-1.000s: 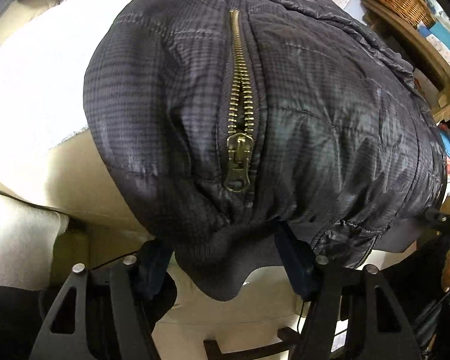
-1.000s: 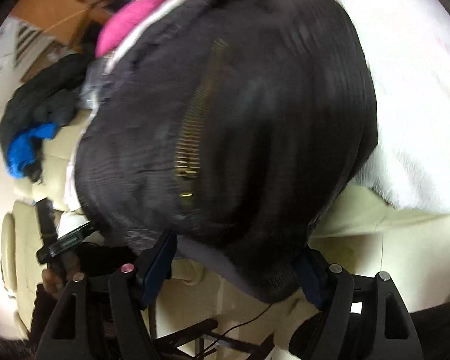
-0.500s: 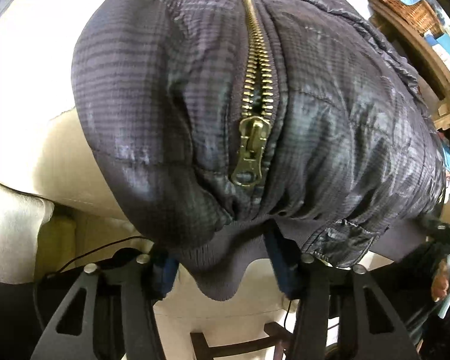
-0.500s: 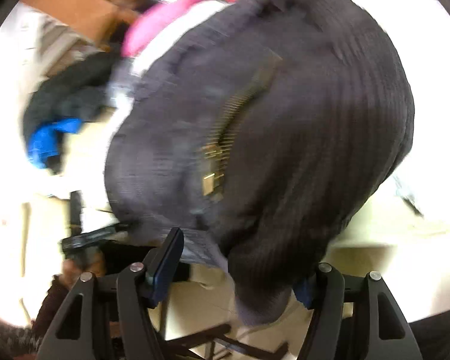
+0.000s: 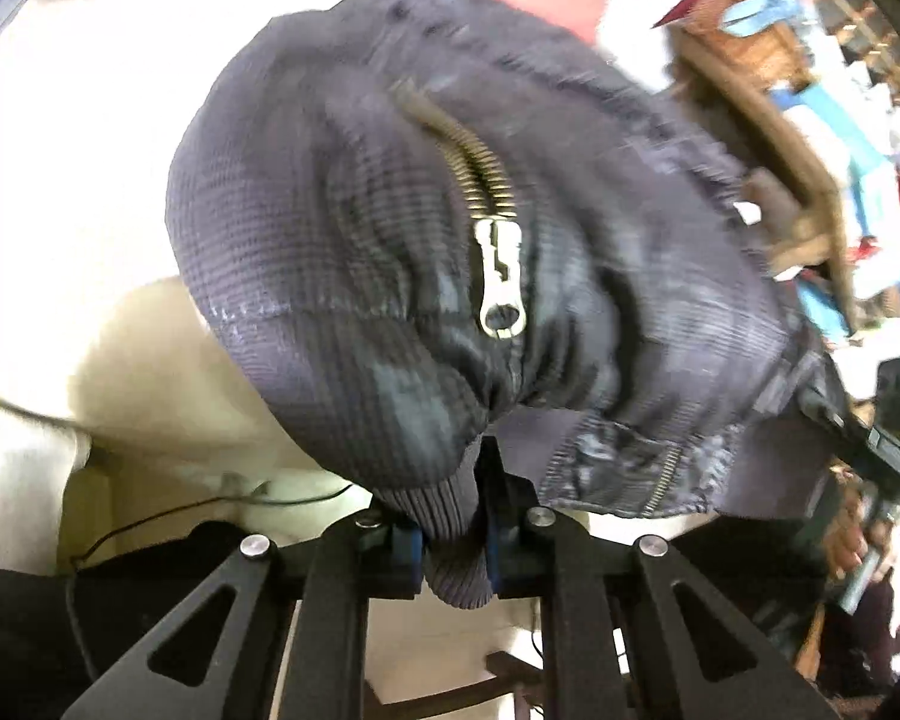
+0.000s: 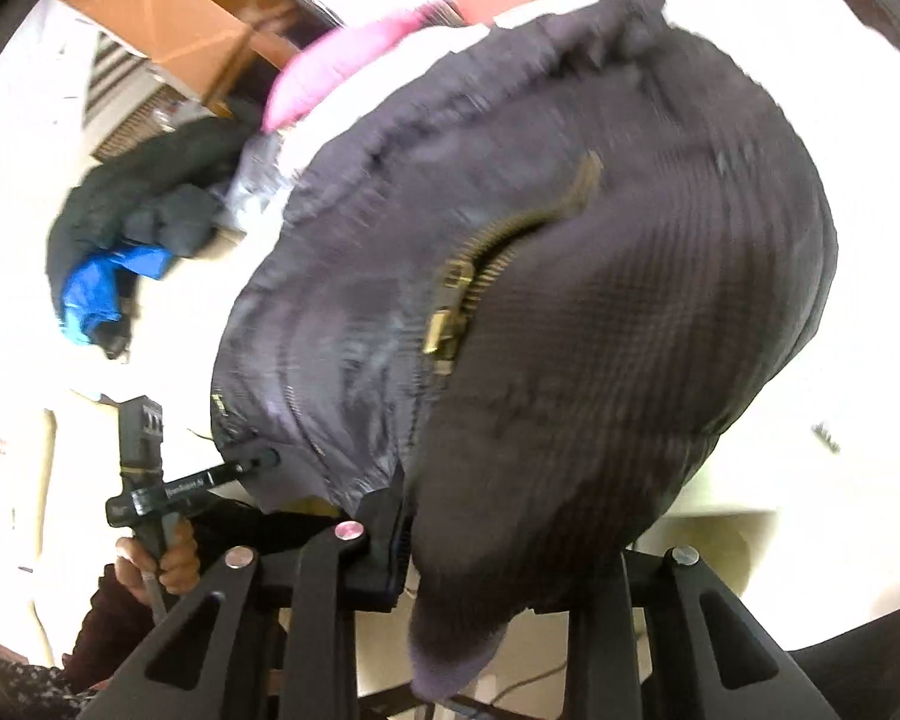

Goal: Fold large clothes

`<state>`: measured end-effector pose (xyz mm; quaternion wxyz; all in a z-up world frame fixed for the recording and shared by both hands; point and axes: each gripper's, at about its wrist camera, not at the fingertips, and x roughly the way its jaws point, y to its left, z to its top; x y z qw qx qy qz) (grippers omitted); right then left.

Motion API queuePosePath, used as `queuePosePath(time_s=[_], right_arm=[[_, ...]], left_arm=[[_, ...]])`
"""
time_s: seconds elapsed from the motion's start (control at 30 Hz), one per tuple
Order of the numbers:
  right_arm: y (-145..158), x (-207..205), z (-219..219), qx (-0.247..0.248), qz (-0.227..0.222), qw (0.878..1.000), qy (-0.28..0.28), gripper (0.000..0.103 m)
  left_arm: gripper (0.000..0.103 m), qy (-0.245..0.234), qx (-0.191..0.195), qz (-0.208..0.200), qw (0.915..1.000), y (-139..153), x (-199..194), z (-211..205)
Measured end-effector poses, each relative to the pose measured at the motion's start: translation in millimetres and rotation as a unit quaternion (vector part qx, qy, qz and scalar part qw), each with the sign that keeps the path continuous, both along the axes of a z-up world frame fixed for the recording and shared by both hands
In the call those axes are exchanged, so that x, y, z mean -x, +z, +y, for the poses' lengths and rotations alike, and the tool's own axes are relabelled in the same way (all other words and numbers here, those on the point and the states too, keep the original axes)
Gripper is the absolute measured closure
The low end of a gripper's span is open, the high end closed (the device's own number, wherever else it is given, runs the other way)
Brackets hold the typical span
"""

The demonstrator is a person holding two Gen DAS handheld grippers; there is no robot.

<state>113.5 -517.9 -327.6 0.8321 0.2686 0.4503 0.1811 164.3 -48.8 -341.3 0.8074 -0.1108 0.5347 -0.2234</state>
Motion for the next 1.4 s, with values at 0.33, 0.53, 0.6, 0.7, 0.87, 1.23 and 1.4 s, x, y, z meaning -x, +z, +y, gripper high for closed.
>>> queuePosePath(time_s=[0.33, 0.53, 0.6, 0.7, 0.87, 1.23, 1.4], right_arm=[[92.0, -49.2, -22.1, -0.007, -0.137, 0.989, -0.061, 0.075], [103.9, -123.4, -39.4, -0.009, -0.158, 0.981, -0.108, 0.075], [100.4, -160.2, -49.1, -0.015, -0.154, 0.98, -0.128, 0.075], [92.5, -208.0, -62.0, -0.017, -0.143, 0.979, -0.144, 0.075], [77.4, -281.2, -72.5, -0.009, -0.128, 0.98, -0.155, 0.075], [36.3, -380.4, -95.3, -0.06, -0.088, 0.976, -0.189, 0.075], [11.4, -403.3, -118.7, -0.159, -0.042, 0.967, -0.195, 0.074]], left_arm=[[0.088, 0.002, 0.064, -0.104, 0.9926, 103.8, -53.0, 15.8], [0.088, 0.032, 0.056, -0.148, 0.9868, 138.3, -127.8, -6.6], [0.088, 0.05, 0.06, -0.155, 0.9848, 134.4, -156.9, -21.4], [0.088, 0.077, 0.065, -0.152, 0.9832, 122.3, -209.0, -37.0], [0.088, 0.12, 0.087, -0.123, 0.9813, 94.5, -282.7, -53.3], [0.085, 0.117, 0.052, -0.127, 0.9836, 87.6, -358.7, -83.1], [0.083, 0.124, 0.05, -0.13, 0.9824, 82.7, -370.4, -77.7]])
